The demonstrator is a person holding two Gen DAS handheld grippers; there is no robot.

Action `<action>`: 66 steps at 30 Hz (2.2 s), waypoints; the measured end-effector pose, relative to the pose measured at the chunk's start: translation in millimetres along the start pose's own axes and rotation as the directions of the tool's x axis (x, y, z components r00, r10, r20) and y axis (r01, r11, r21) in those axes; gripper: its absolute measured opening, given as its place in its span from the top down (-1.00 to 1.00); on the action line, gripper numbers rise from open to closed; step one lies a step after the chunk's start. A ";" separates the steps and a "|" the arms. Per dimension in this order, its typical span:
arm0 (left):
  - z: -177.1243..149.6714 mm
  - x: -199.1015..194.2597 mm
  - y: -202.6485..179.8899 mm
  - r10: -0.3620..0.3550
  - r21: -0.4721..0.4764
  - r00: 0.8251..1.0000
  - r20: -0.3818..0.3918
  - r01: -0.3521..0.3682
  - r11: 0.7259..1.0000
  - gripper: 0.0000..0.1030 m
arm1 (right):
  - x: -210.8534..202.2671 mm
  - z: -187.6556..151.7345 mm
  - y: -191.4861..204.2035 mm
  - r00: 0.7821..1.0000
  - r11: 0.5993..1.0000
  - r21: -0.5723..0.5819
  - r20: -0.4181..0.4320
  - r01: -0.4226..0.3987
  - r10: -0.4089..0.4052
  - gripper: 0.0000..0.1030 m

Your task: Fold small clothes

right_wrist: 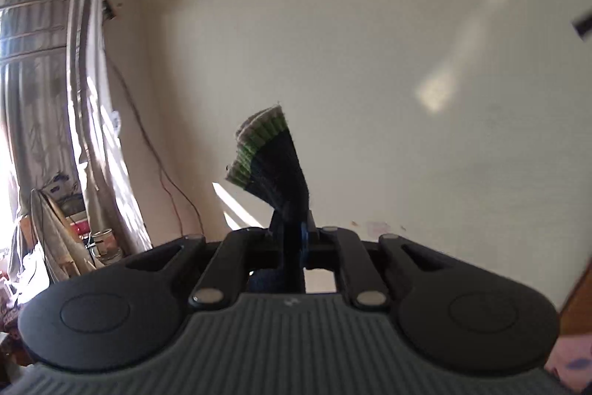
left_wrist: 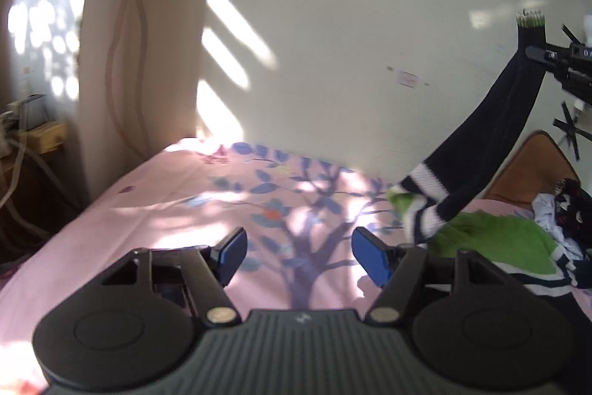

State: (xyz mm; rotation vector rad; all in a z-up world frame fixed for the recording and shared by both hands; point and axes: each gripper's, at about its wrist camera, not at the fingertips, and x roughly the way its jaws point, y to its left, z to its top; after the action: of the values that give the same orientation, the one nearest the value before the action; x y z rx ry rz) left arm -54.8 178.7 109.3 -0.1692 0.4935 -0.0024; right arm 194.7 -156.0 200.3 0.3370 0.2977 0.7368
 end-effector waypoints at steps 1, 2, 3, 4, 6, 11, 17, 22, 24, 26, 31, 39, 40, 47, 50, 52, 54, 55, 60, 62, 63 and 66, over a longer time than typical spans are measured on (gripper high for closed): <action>6.0 18.8 -17.4 -0.040 0.027 0.999 -0.011 0.040 0.999 -0.26 | -14.2 -14.8 -20.2 1.000 0.999 0.047 -0.022 0.018 -0.017 0.72; 11.1 37.6 -33.3 -0.071 0.050 0.997 -0.026 0.072 0.996 -0.26 | -25.5 -28.6 -37.6 0.999 0.996 0.081 -0.041 0.036 -0.033 0.69; 15.1 52.2 -44.4 -0.088 0.066 0.995 -0.041 0.090 0.994 -0.26 | -40.7 -50.8 -58.0 0.994 0.991 0.109 -0.084 0.081 -0.072 0.49; 17.5 72.6 -57.7 -0.098 0.086 0.993 -0.063 0.103 0.991 -0.26 | -52.8 -67.8 -72.7 0.983 0.982 0.118 -0.130 0.146 -0.131 0.26; 20.7 107.4 -72.3 -0.084 0.088 0.989 -0.124 0.095 0.992 -0.26 | -82.3 -99.4 -96.5 0.937 0.942 0.104 -0.185 0.320 -0.298 -0.47; 15.7 167.9 -85.0 -0.089 0.040 0.962 -0.256 0.103 0.994 -0.25 | -151.6 -128.1 -125.1 0.890 0.883 0.140 -0.167 0.447 -0.424 -0.54; -3.5 205.1 -112.4 -0.012 0.136 0.949 -0.314 0.058 0.989 -0.03 | -119.5 -114.7 -100.5 0.912 0.924 0.020 -0.167 0.383 -0.374 -0.54; -21.6 183.2 -99.3 -0.082 0.016 0.965 -0.250 0.089 0.996 0.29 | -16.5 -106.6 -38.2 0.951 0.978 -0.157 -0.256 0.139 -0.177 -0.38; -22.5 177.3 -99.7 -0.088 0.014 0.969 -0.232 0.093 0.996 0.62 | 32.4 -110.4 -1.9 0.933 0.970 -0.242 -0.340 0.035 -0.119 -0.09; -26.7 171.7 -106.0 -0.081 0.049 0.977 -0.196 0.092 0.995 0.73 | 78.4 -118.0 35.8 0.899 0.944 -0.327 -0.426 -0.049 -0.101 0.08; -33.8 161.7 -129.9 -0.068 0.212 0.989 -0.128 0.094 0.973 0.76 | 153.5 -149.6 81.6 0.800 0.833 -0.536 -0.555 -0.134 -0.229 0.33; -48.5 147.2 -164.2 -0.013 0.423 0.999 -0.033 0.025 0.906 0.76 | 131.1 -132.6 53.4 0.782 0.859 -0.512 -0.542 -0.017 -0.308 0.76; -49.5 145.6 -165.7 -0.013 0.434 1.000 -0.024 0.022 0.901 0.76 | 118.3 -117.1 39.9 0.803 0.927 -0.373 -0.544 0.029 -0.244 0.76; -43.1 152.7 -158.1 -0.019 0.380 0.998 -0.061 0.041 0.924 0.77 | 37.6 -106.2 -107.3 0.948 0.753 0.655 -0.278 0.067 0.158 0.95; -38.1 156.4 -153.0 -0.019 0.350 0.997 -0.073 0.043 0.936 0.77 | 49.4 -99.9 -98.0 0.938 0.812 0.570 -0.335 0.128 0.087 0.86; -39.8 155.4 -156.7 -0.013 0.361 0.998 -0.069 0.037 0.932 0.77 | 65.6 -95.0 -76.5 0.924 0.863 0.484 -0.379 0.148 0.054 0.77; -42.5 155.1 -161.9 -0.001 0.388 0.998 -0.058 0.024 0.921 0.77 | 84.0 -89.5 -45.0 0.903 0.932 0.328 -0.429 0.153 0.003 0.17; -43.9 154.6 -164.4 0.004 0.401 0.999 -0.051 0.017 0.916 0.77 | 91.0 -85.2 -28.9 0.891 0.963 0.222 -0.452 0.155 -0.040 -0.04; -54.0 145.6 -177.9 0.022 0.476 1.000 -0.008 -0.016 0.879 0.77 | 126.7 -98.3 57.6 0.816 0.910 -0.401 -0.487 0.108 -0.312 -0.15; -57.7 142.1 -182.6 0.017 0.507 1.000 0.010 -0.020 0.862 0.77 | 132.9 -109.8 68.7 0.780 0.851 -0.517 -0.497 0.087 -0.381 -0.12; -58.7 141.2 -183.9 0.015 0.515 1.000 0.014 -0.020 0.857 0.77 | 135.1 -114.6 67.8 0.757 0.833 -0.546 -0.507 0.088 -0.413 -0.11; -58.4 140.5 -183.4 0.015 0.516 1.000 0.012 -0.018 0.856 0.77 | 135.1 -114.3 38.6 0.705 0.876 -0.459 -0.573 0.147 -0.418 0.72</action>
State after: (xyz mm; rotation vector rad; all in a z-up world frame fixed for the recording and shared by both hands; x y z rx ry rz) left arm 48.5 -17.6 22.2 0.3662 0.4711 -0.1176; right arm 223.2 -13.2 92.7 -0.3706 0.8522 0.5577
